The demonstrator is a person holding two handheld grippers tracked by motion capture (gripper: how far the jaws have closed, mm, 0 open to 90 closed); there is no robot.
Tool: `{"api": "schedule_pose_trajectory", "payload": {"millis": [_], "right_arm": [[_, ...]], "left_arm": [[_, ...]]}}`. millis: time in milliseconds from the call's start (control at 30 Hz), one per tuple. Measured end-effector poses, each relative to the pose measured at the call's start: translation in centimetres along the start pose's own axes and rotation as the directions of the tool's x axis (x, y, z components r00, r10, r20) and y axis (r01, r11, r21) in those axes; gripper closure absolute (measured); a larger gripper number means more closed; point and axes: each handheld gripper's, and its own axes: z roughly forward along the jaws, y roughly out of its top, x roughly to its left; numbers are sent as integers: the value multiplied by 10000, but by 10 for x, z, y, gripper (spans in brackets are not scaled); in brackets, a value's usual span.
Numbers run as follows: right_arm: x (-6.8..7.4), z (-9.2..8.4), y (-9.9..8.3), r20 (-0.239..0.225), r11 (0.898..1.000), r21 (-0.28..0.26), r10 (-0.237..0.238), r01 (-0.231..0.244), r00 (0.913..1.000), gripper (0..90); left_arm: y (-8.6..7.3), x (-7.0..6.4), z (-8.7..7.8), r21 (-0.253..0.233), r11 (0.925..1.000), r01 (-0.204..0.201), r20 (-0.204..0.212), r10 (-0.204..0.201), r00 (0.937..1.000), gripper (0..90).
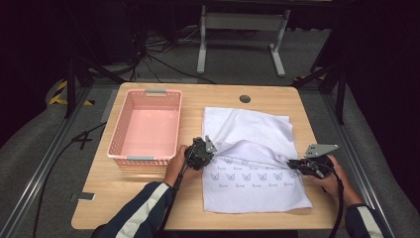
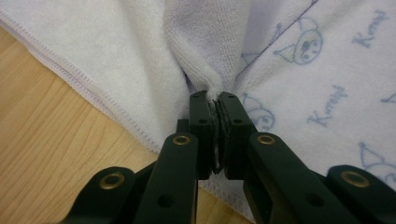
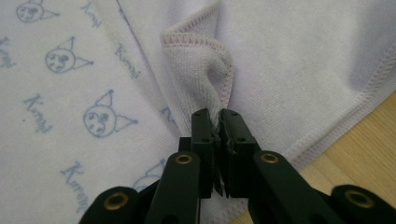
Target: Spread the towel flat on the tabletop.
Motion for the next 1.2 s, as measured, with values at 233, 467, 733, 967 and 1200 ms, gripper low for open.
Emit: {"api": "schedule_pose_trajectory", "payload": {"millis": [233,467,733,967,1200], "right_arm": [[5,-17,1,258,9980,-554,314,-300,9992,634],[7,-16,16,176,9940,-942,572,-553,9982,478],[3,8,26,-44,9990,-383,236,-237,9997,830],[11,-40,25,-422,9838,-1788,-190,111,9989,888],[29,-80,10,-947,9692,-2334,-1033,788,9901,890]], "left_arm": [[13,-9,-15,-1054,9932,494,105,-486,9988,549],[29,-5,4,-842,9921,928,-242,-951,9952,426],[29,3,5,-669,9922,1055,167,-1046,9944,804],[33,-16,-46,-1604,9870,-40,2,41,10000,821],[5,-43,-87,-1842,9740,-1318,342,1403,9895,809]]}}
